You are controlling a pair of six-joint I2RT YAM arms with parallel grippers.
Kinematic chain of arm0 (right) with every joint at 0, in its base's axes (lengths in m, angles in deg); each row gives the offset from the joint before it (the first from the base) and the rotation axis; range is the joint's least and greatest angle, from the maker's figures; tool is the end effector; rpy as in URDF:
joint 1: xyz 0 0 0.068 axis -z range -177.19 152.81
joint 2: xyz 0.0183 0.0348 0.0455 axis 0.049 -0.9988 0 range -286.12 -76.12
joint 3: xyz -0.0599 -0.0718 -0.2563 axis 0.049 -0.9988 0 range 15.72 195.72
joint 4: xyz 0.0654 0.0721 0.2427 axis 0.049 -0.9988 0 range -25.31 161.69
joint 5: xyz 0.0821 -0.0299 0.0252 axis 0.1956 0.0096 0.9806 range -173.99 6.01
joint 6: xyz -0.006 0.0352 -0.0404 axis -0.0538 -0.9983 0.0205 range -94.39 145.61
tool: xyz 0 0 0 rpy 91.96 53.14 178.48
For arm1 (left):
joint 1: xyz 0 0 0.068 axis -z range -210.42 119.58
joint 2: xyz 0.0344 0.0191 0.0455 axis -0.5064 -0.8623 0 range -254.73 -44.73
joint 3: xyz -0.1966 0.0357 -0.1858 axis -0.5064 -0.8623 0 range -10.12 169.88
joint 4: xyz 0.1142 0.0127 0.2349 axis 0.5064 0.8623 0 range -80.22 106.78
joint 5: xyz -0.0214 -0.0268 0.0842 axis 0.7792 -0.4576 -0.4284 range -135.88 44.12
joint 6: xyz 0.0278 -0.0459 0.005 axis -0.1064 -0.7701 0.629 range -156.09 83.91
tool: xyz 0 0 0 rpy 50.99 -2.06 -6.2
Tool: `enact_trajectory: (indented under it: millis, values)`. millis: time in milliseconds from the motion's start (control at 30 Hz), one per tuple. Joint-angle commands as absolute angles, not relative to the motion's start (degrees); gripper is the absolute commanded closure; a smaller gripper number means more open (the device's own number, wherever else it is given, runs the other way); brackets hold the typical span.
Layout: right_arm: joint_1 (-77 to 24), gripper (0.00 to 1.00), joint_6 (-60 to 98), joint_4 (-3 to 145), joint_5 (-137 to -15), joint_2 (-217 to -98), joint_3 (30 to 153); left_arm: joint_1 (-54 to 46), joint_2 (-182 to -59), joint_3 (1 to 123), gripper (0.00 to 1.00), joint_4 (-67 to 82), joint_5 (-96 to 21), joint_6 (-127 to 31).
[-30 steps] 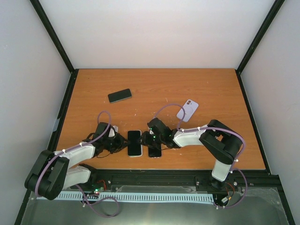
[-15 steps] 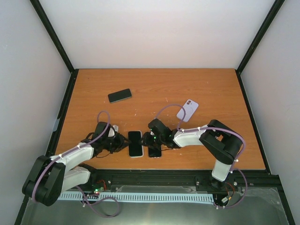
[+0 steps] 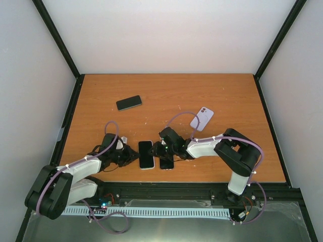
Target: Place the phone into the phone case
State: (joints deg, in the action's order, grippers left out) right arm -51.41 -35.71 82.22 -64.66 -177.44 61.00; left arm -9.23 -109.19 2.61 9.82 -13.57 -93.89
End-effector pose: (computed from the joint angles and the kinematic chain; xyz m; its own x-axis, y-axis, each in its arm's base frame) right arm 0.1857 0.2778 0.1259 -0.9908 0.0412 -0.1291 -0.0665 0.6823 0.7281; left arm 0.1511 -0.0790 0.1148 -0.9098 -0.4142 0.0255 -0.2926 0.5965 -0.7474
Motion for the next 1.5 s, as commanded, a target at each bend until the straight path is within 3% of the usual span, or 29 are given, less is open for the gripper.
enact_trajectory:
  millis: [0, 400, 700, 1000, 1200, 1467]
  values:
    - [-51.8, 0.61, -37.0, 90.6, -60.3, -175.6, 62.3, -8.8, -111.0, 1.1, 0.90, 5.0, -8.7, -95.7]
    - [-51.8, 0.61, -41.8, 100.1, -56.3, -174.1, 59.0, -8.8, -109.0, 1.5, 0.83, 8.3, -10.6, -95.5]
    - [-51.9, 0.60, -43.6, 104.0, -54.2, -173.7, 57.9, -8.8, -106.9, 0.3, 0.73, 8.6, -10.5, -96.2]
    - [-53.0, 0.60, -45.5, 107.3, -53.1, -177.7, 57.4, -8.8, -104.9, -1.2, 0.73, 8.3, -10.3, -96.7]
    - [-53.0, 0.65, -42.4, 100.7, -55.0, -178.0, 58.9, -8.8, -105.1, -1.1, 0.73, 7.9, -10.1, -96.8]
    - [-52.9, 0.82, -38.2, 96.3, -57.8, -179.6, 60.3, -8.8, -104.9, -2.6, 0.72, 5.0, -8.2, -98.5]
